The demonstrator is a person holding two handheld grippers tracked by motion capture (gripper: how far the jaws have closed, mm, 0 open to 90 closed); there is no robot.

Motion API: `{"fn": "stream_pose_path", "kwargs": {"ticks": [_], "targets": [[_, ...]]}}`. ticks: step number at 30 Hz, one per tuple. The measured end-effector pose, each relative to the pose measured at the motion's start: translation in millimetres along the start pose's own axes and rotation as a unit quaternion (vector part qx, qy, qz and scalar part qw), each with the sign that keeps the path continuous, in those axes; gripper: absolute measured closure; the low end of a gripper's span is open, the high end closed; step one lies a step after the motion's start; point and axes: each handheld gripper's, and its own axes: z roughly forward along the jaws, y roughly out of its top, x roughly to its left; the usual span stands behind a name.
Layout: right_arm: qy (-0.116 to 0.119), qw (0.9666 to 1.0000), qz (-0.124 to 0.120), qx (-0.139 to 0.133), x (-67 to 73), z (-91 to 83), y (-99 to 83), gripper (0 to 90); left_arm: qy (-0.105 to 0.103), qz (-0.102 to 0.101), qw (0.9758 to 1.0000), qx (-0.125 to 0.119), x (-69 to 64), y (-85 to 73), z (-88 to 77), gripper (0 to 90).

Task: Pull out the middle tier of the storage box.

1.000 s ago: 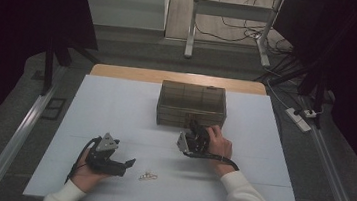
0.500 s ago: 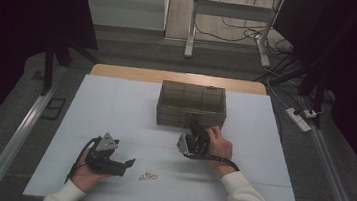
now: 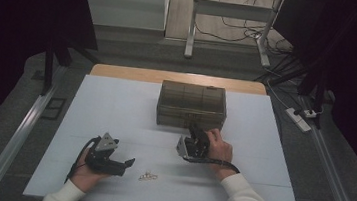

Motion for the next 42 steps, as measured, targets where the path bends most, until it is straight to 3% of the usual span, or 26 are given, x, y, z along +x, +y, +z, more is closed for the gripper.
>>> {"fn": "stream_pose_path", "kwargs": {"ticks": [21, 42], "targets": [[0.007, 1.0000, -0.001, -0.002, 1.5, -15.0, -0.4, 80.0, 0.001, 0.002, 1.0000, 0.001, -0.4, -0.2, 0.1, 8.9], [0.018, 0.9998, -0.002, -0.006, 4.7, -15.7, -1.9, 79.5, 0.001, 0.002, 1.0000, 0.002, -0.3, -0.3, 0.1, 8.9]]}}
